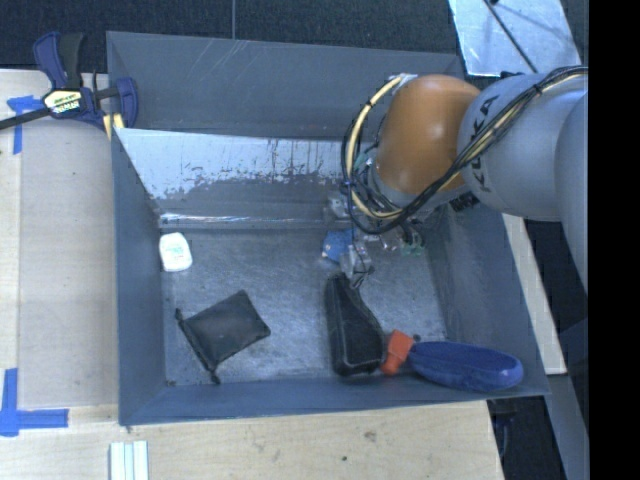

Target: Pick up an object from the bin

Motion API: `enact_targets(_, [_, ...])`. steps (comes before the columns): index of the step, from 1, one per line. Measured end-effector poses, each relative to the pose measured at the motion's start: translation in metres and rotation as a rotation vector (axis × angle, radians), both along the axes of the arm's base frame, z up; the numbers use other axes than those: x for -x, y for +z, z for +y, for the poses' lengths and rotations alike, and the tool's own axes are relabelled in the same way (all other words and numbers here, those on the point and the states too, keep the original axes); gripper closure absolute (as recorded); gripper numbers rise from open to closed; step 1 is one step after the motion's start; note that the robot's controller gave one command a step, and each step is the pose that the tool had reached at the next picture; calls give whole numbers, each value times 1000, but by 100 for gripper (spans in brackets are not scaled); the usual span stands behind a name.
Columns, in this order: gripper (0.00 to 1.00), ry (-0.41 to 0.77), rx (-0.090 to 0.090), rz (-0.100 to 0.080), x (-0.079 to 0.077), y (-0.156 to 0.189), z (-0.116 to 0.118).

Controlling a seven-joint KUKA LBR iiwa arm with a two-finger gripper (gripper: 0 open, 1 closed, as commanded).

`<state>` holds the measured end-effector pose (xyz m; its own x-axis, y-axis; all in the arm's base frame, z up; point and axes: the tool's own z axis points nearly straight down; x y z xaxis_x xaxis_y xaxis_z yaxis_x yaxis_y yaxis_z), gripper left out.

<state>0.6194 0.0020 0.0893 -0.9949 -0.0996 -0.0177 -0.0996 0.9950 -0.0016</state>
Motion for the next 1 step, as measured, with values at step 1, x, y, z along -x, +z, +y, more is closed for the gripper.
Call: enact_targets(1, [0,-26,-1,7,-8,13,-6])
